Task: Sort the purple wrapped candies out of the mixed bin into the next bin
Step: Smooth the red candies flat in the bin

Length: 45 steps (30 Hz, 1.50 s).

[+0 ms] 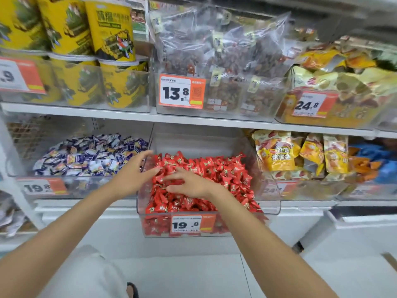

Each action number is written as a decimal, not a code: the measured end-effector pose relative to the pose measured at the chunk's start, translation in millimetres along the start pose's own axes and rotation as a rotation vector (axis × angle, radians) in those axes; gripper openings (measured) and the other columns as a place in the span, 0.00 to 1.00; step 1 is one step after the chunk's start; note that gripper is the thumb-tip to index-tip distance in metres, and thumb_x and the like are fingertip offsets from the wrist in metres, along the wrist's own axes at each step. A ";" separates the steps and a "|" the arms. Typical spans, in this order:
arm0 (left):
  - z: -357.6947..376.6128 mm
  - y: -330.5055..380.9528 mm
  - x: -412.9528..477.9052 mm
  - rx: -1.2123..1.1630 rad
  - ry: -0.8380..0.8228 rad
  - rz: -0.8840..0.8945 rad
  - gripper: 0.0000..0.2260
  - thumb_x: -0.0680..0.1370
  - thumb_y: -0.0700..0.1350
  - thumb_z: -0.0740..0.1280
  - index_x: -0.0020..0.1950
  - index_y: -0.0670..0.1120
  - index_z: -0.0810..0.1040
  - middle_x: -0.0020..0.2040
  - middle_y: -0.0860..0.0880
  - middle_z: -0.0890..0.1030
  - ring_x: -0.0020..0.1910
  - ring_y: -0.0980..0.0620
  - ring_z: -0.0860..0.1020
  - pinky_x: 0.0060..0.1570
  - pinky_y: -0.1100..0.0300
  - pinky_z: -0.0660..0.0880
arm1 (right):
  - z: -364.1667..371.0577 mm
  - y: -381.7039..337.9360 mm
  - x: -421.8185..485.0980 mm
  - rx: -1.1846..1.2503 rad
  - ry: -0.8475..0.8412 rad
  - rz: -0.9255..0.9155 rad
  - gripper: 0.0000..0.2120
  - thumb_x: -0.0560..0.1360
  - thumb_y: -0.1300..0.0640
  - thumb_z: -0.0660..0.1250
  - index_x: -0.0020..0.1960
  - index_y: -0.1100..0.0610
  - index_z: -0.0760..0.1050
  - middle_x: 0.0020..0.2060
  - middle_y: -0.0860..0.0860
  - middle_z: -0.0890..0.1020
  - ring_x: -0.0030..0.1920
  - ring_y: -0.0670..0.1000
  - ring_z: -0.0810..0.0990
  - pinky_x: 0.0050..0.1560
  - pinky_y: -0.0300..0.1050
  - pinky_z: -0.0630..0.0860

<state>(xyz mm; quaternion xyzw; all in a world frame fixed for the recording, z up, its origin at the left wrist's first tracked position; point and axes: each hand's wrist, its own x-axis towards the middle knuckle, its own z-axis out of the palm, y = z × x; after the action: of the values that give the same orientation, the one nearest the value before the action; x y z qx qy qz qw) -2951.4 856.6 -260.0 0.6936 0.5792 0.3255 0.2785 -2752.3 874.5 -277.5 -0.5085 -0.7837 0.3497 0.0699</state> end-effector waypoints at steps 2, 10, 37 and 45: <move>-2.2 -3.0 2.1 0.050 -0.008 0.025 0.25 0.78 0.47 0.68 0.73 0.48 0.66 0.71 0.49 0.69 0.69 0.51 0.68 0.64 0.57 0.64 | -10.7 0.1 -17.0 0.068 -0.017 -0.088 0.20 0.78 0.54 0.68 0.69 0.49 0.74 0.78 0.54 0.56 0.78 0.48 0.50 0.73 0.42 0.50; -2.2 -11.7 11.6 0.142 -0.080 0.068 0.21 0.75 0.50 0.71 0.66 0.58 0.70 0.68 0.48 0.69 0.67 0.49 0.69 0.70 0.46 0.65 | -85.7 92.5 -104.7 -0.024 0.312 0.127 0.14 0.78 0.62 0.66 0.62 0.53 0.79 0.63 0.49 0.79 0.58 0.42 0.77 0.62 0.37 0.71; -0.5 19.8 37.4 0.984 -0.168 0.358 0.10 0.76 0.59 0.68 0.46 0.55 0.83 0.37 0.58 0.80 0.41 0.54 0.76 0.37 0.60 0.68 | -65.5 92.3 -77.0 -0.499 0.470 0.120 0.13 0.71 0.47 0.75 0.42 0.52 0.73 0.46 0.46 0.74 0.48 0.50 0.75 0.44 0.45 0.67; 33.7 -16.8 49.5 1.039 -0.136 0.308 0.14 0.75 0.62 0.67 0.43 0.52 0.80 0.38 0.55 0.81 0.45 0.52 0.73 0.51 0.59 0.63 | -50.5 122.9 -41.8 -0.537 0.385 0.211 0.13 0.74 0.46 0.71 0.42 0.50 0.69 0.44 0.49 0.81 0.50 0.54 0.78 0.50 0.48 0.66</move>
<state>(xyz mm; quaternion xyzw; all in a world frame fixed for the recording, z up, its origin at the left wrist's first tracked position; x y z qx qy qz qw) -2930.0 908.0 -287.7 0.8362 0.5361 -0.0120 -0.1151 -2617.0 892.5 -305.7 -0.6438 -0.7632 0.0339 0.0436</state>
